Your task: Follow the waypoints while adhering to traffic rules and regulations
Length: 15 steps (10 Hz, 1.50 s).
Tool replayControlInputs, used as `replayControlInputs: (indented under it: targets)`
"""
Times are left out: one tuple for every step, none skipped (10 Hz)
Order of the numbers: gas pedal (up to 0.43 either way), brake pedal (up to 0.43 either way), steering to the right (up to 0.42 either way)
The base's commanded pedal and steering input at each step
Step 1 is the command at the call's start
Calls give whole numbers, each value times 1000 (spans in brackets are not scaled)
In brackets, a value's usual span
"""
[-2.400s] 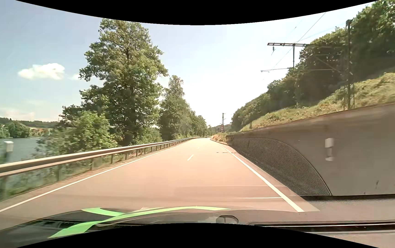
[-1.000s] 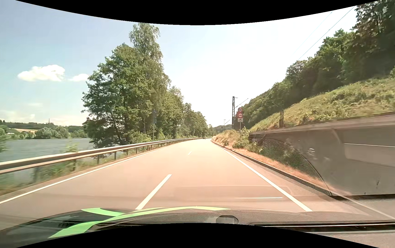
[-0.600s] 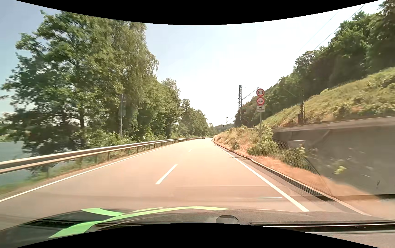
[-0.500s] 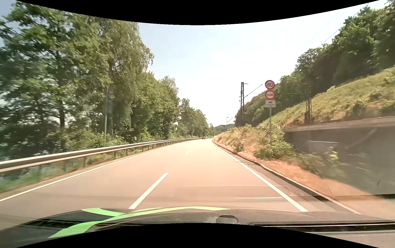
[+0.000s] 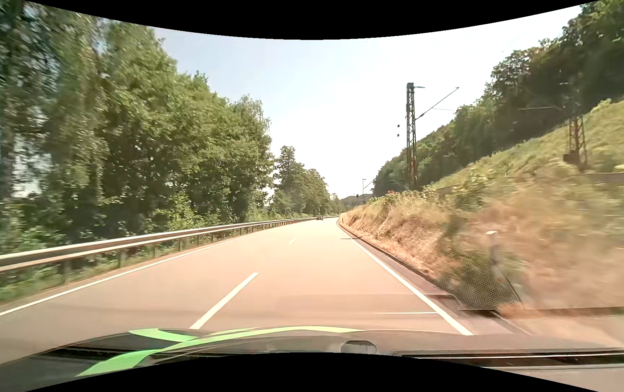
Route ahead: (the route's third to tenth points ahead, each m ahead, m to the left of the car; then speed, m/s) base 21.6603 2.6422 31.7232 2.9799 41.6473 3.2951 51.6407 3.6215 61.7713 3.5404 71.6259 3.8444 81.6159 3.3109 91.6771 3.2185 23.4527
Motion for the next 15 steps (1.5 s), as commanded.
replayControlInputs:
  targets:
    - [209, 0, -4]
    - [209, 0, -4]
    - [209, 0, -4]
    - [209, 0, -4]
    - [209, 0, -4]
    - [209, 0, -4]
    - [209, 0, -4]
    - [197, 0, -4]
    - [197, 0, -4]
    - [197, 0, -5]
    - [197, 0, -4]
    - [197, 0, -4]
    - [209, 0, -4]
    - [220, 0, -4]
    - [220, 0, -4]
